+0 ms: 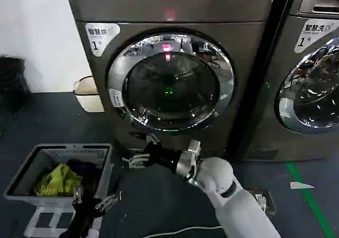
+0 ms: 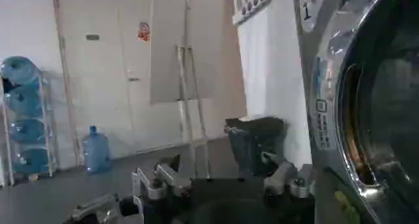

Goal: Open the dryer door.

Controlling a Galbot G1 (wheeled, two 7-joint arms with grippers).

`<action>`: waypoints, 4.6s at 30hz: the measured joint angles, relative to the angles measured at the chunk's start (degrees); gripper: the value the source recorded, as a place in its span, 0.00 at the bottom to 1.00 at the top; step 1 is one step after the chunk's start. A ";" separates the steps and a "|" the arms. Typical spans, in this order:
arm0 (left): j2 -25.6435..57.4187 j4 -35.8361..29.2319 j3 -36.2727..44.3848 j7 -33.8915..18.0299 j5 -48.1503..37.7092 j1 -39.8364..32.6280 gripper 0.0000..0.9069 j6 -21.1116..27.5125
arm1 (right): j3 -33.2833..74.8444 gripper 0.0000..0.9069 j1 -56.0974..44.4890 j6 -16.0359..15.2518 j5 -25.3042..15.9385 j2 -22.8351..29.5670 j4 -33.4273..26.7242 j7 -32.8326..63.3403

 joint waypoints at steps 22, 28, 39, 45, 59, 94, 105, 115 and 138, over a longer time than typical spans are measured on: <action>0.09 0.87 -0.17 1.26 2.20 -1.03 1.00 0.96 | -1.61 1.00 15.42 11.66 -4.57 2.34 -23.65 1.64; 0.21 1.02 -0.51 0.76 2.37 -1.24 1.00 1.09 | -3.28 1.00 18.85 11.83 -6.28 4.73 -29.24 4.49; -0.01 1.06 0.47 0.77 3.27 -0.86 1.00 1.22 | -7.42 1.00 24.29 12.01 -7.57 7.84 -36.55 5.59; -0.62 1.05 0.83 0.85 3.90 -0.14 1.00 0.71 | -9.41 1.00 26.17 12.40 -7.43 8.88 -38.44 6.49; -0.70 1.01 1.21 0.60 4.74 0.66 1.00 -0.80 | -10.76 1.00 31.25 13.09 -7.27 13.51 -44.63 5.79; 17.53 4.51 -15.92 -4.94 -24.93 -12.66 1.00 20.67 | -8.94 1.00 25.95 10.16 -6.07 3.67 -32.74 -31.10; 29.57 10.91 -14.07 -6.82 -33.91 -18.63 1.00 20.23 | -6.42 1.00 21.20 9.38 -5.16 -0.26 -26.25 -39.19; 35.15 15.18 -9.82 -5.98 -35.23 -22.58 1.00 18.56 | -3.44 1.00 13.50 9.61 -1.86 -6.19 -16.76 -40.34; 44.25 18.81 18.33 -4.16 -38.94 -37.44 1.00 15.95 | 12.07 1.00 -3.28 15.83 1.12 -16.61 -11.21 -49.31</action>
